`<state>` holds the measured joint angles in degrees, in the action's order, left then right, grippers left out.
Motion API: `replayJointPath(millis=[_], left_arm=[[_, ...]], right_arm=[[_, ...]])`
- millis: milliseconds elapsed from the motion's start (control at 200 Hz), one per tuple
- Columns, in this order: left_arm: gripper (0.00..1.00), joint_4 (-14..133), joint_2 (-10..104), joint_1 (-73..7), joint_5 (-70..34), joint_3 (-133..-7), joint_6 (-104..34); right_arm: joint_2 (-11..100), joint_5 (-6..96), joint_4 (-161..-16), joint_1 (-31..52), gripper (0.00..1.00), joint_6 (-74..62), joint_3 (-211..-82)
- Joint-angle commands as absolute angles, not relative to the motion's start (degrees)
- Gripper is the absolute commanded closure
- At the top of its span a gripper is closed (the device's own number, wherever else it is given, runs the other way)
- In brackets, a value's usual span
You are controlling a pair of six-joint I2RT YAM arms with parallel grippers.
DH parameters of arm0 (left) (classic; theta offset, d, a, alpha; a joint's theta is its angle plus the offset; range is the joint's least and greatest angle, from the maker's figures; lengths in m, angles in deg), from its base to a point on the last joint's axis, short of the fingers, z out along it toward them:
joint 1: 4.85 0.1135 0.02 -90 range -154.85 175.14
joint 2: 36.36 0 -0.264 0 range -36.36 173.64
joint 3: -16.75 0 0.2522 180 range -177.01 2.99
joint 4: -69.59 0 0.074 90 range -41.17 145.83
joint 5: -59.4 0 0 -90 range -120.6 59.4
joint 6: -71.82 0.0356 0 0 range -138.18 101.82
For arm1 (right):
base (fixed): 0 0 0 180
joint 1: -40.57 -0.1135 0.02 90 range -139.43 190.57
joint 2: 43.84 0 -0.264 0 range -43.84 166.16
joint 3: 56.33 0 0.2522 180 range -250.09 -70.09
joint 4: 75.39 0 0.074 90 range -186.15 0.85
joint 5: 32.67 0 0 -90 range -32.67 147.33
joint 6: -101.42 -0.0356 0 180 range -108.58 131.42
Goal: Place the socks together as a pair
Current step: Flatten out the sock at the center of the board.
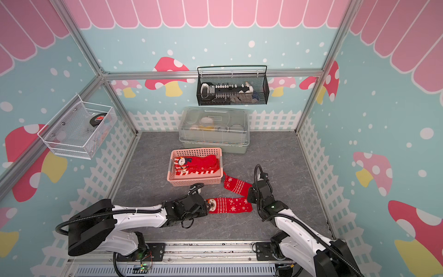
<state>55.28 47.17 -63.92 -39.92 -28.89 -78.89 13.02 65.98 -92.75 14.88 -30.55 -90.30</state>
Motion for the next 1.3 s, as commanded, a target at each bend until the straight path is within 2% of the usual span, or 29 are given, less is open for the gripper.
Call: replayJointPath(millis=[0, 185, 290, 405, 855, 905, 981, 1001, 1061, 1126, 1221, 1296], left_arm=[[0.63, 55.8, 48.4, -64.2, -40.6, -30.6, -79.6], [0.78, 52.8, 47.8, -64.2, -42.4, -30.7, -80.2], [0.92, 51.8, 46.3, -64.3, -42.9, -29.9, -80.4], [1.00, 51.5, 43.9, -64.3, -43.3, -28.4, -80.9], [1.00, 47.6, 30.9, -64.4, -45.8, -22.4, -82.2], [1.00, 46.4, 28.9, -64.4, -46.3, -21.8, -82.2], [1.00, 45.2, 25.9, -64.4, -47.0, -21.1, -81.9], [0.97, 44.9, 25.0, -64.4, -47.2, -20.7, -81.8], [0.75, 43.7, 22.3, -64.4, -48.2, -20.0, -81.9], [0.63, 42.0, 19.2, -64.4, -49.4, -19.1, -82.0], [0.56, 38.4, 14.7, -64.4, -52.1, -18.6, -82.0], [0.56, 36.1, 11.4, -64.4, -53.4, -18.3, -82.0]], right_arm=[[16.4, 58.5, -86.2, 15.9, 0.47, -32.2, -88.7], [20.9, 58.4, -84.5, 16.9, 0.56, -33.4, -88.7], [20.9, 59.7, -84.4, 17.1, 0.58, -34.4, -88.2], [20.8, 61.0, -84.1, 17.3, 0.58, -34.9, -87.5], [26.7, 61.4, -78.1, 17.5, 0.69, -37.3, -87.0], [27.5, 61.1, -77.4, 17.4, 0.72, -37.4, -87.2], [27.9, 60.6, -76.2, 17.5, 0.83, -37.3, -87.0], [27.7, 60.5, -75.6, 17.5, 0.86, -37.3, -86.7], [26.5, 60.4, -74.4, 17.5, 0.96, -37.0, -85.7], [24.1, 60.8, -75.5, 17.5, 1.00, -36.5, -85.4], [19.0, 62.1, -80.9, 17.5, 1.00, -35.0, -86.4], [13.7, 62.8, -87.1, 17.5, 1.00, -32.5, -88.0]])
